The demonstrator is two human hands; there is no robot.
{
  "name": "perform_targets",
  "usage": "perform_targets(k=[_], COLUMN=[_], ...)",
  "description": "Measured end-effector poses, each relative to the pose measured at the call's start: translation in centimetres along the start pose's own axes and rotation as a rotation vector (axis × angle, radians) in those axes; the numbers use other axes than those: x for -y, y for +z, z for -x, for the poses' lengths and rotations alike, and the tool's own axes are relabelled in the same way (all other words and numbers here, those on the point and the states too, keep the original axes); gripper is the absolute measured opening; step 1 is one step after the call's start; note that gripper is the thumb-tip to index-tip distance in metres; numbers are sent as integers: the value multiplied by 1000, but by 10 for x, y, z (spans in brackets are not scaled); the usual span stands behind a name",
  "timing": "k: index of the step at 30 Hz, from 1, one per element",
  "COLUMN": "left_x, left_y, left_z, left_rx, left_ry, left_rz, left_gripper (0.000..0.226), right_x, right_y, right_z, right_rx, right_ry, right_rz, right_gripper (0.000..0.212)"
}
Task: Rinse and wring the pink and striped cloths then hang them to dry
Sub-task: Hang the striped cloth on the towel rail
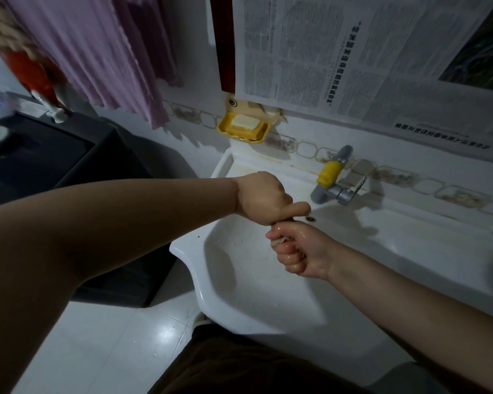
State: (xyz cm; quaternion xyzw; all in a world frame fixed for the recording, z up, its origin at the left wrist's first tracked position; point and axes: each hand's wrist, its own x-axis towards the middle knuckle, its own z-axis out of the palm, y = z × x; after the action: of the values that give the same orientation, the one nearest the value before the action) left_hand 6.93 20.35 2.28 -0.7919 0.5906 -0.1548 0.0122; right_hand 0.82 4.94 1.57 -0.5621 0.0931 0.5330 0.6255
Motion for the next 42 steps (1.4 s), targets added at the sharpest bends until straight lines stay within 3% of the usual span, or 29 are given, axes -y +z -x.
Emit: perform_targets(k=[4,7,9,11,15,19,23,25,29,34,39,40,42], left_x=[-2,3,5,2,4,30,63,80,109,136,151,152,158], left_y=[5,9,13,17,16,-2,-33,-47,-71,-107,-145,-152,-163], left_z=[12,25,42,64,109,159,221,253,307,344,364,366,367], left_rx=[10,53,102,141,193,253,117,54,-71,-242,-381,-391,-440], left_ry=[-17,-88,-214,-393,-692,-815,-937,-926,-811,-841,-870,-866,-888], left_rz=[49,81,160,257,392,656,799,808,808,917,1193,1255,1354], left_gripper=[41,33,33,39,58,71,44,28,51,26,10,11,9], right_x=[2,14,27,35,43,61,90,105,139,172,206,212,219], right_y=[4,8,16,26,50,95,150,180,233,284,317,320,327], right_z=[-4,-5,-7,-17,-52,-88,-121,-134,-154,-173,-183,-185,-185], right_rx=[-12,-145,-220,-294,-503,-620,-730,-732,-737,-817,-743,-742,-607], right_ry=[-8,-111,-177,-174,-271,-538,-713,-799,-936,-1035,-1030,-1020,-929], right_rz=[99,449,748,831,843,544,620,644,722,718,569,562,507], right_gripper=[39,35,27,36,29,5,8,12,19,8,9,16,56])
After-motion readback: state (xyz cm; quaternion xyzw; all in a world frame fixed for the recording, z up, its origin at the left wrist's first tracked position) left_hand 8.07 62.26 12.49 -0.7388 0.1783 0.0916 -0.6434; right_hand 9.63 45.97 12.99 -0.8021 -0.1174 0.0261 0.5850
